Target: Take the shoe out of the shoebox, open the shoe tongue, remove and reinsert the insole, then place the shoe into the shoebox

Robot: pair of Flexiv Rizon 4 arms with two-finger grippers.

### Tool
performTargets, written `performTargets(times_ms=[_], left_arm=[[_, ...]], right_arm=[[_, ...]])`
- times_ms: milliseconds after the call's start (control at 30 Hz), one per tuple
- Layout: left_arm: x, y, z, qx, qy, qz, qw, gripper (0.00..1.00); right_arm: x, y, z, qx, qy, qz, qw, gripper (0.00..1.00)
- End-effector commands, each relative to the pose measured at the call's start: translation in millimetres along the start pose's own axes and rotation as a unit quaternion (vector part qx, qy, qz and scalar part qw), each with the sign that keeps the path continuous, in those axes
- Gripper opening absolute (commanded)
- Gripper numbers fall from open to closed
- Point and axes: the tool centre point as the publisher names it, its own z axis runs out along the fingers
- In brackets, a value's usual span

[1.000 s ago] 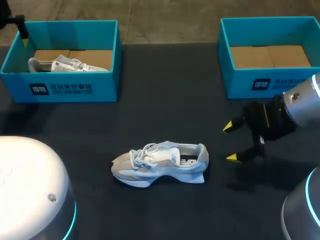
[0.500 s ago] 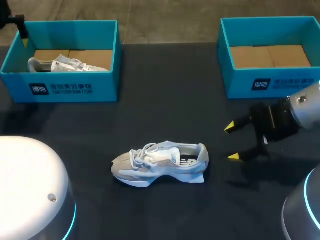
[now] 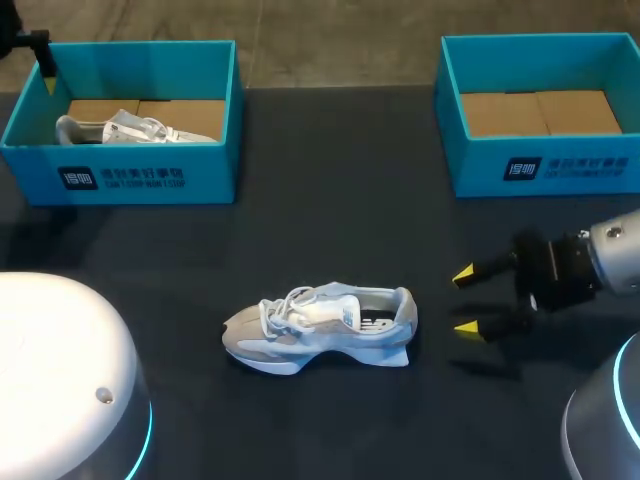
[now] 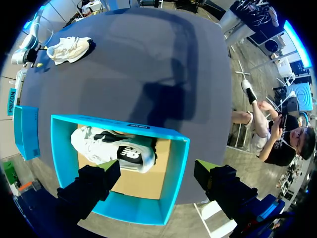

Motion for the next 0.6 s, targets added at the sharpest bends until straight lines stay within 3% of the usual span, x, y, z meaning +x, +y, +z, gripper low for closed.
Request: performTargets(times_ms=[33,600], left_arm=[[0.0,-2,0,-0.001,0.001,0.0,1.0,1.0],[0.0,-2,0,-0.001,0.001,0.0,1.0,1.0]], right_arm=[[-1.5,0.4,14,-0.007,-0.002,0.006,1.0,1.0],[5.9,-0.5,49,-0.042,0.003,-0.004,0.999,1.0]])
